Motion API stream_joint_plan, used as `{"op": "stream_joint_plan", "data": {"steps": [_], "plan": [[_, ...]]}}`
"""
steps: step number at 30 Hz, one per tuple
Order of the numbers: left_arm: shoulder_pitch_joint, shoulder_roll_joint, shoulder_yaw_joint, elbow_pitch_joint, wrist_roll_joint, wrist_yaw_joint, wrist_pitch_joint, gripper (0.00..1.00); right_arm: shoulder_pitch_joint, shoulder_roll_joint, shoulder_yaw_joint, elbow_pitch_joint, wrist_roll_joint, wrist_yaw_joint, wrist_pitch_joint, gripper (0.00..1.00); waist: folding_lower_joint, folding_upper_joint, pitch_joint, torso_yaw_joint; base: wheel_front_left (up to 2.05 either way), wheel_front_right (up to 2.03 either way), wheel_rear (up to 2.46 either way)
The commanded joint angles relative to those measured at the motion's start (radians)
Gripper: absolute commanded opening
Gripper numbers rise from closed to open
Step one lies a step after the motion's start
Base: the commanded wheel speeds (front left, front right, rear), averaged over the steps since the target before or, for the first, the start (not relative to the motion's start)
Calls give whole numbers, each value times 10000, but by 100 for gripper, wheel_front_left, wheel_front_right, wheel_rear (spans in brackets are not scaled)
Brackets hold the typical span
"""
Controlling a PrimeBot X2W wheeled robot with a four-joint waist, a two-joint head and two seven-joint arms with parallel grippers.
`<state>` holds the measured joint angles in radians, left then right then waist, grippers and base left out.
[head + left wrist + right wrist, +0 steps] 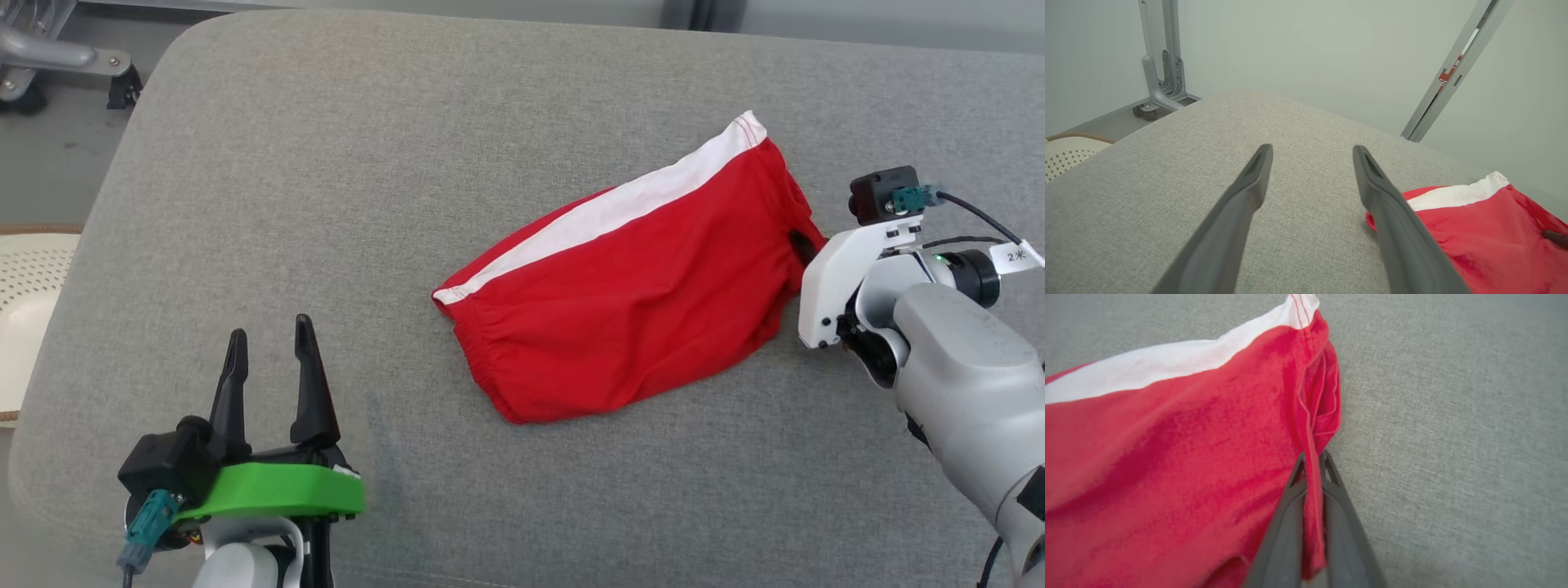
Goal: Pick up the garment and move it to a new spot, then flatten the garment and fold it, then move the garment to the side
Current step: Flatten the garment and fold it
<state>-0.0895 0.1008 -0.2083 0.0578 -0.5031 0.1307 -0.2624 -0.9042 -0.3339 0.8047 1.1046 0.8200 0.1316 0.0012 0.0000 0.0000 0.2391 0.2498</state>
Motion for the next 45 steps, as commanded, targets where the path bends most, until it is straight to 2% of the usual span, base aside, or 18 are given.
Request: {"op": "stream_joint_plan", "data": {"steps": [1, 9, 13, 18, 23, 28, 34, 40, 45], "plan": [[165, 29, 60, 13, 49, -49, -30, 100, 211, 6, -78, 47, 125, -20, -373, 0, 0, 0, -154, -280, 0, 0, 0], [396, 180, 194, 51, 170, -55, -30, 100, 1338, 317, -637, 83, 510, -20, -2286, 0, 0, 0, -686, -1253, 0, 0, 0], [554, 278, 175, 59, 258, -53, -24, 100, 2061, 604, -1293, -67, 602, -20, -2647, 0, 0, 0, -888, -1772, 0, 0, 0], [689, 418, 215, 31, 320, 6, 21, 100, 3085, 690, -3224, -1274, -290, -20, -2663, 0, 0, 0, -1017, -2340, 0, 0, 0], [726, 530, 222, -22, 307, 54, 108, 100, 4335, 1345, -5179, -2671, -1860, -15, -2661, 0, 0, 0, -1104, -2619, 0, 0, 0], [731, 526, 98, 1, 307, 57, 181, 100, 5169, 1923, -6235, -3292, -3082, -15, -2664, 0, 0, 0, -1183, -2599, 0, 0, 0], [820, 551, 57, 31, 235, 54, 182, 100, 5492, 2215, -6818, -3541, -3918, -15, -2665, 0, 0, 0, -1324, -2343, 0, 0, 0], [880, 484, 22, -27, 183, 74, 148, 100, 5262, 2401, -6743, -4162, -4630, -15, -2411, 0, 0, 0, -1486, -1981, 0, 0, 0], [923, 396, -34, -92, 157, 84, 136, 100, 4986, 2609, -6156, -4957, -5021, -15, -1949, 0, 0, 0, -1580, -1597, 0, 0, 0]]}}
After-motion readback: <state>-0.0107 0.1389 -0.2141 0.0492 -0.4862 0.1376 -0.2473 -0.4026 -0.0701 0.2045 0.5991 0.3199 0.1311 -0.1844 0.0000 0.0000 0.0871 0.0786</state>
